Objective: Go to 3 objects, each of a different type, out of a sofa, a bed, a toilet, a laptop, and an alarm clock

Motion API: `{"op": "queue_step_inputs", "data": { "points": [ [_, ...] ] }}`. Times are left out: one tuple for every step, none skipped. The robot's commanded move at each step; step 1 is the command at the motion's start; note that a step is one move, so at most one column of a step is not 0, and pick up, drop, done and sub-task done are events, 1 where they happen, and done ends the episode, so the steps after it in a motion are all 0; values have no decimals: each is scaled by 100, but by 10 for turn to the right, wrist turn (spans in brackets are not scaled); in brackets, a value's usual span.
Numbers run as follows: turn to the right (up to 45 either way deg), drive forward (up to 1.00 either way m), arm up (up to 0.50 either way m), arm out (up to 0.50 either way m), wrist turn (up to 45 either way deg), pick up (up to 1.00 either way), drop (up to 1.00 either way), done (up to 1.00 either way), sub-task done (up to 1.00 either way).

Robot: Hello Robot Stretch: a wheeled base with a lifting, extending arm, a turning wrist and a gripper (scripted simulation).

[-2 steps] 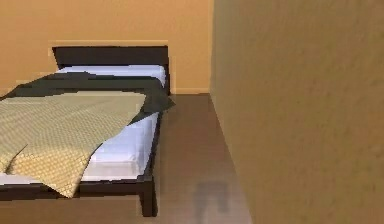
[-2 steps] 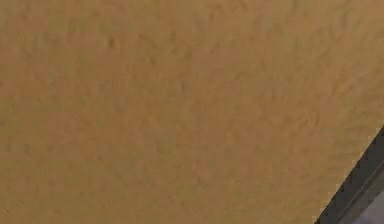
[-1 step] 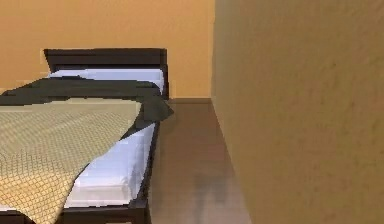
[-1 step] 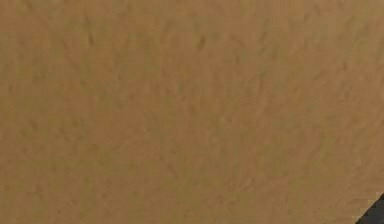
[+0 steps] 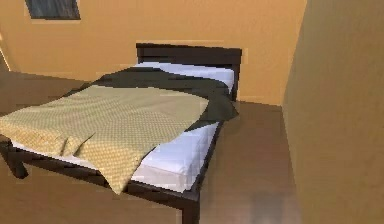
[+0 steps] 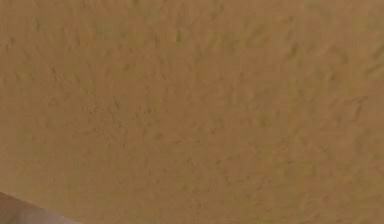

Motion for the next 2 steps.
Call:
{"op": "queue_step_inputs", "data": {
  "points": [
    [0,5,0,0,0,0,0,0,0],
    [-90,0,0,0,0,0,0,0,0]
  ]
}}
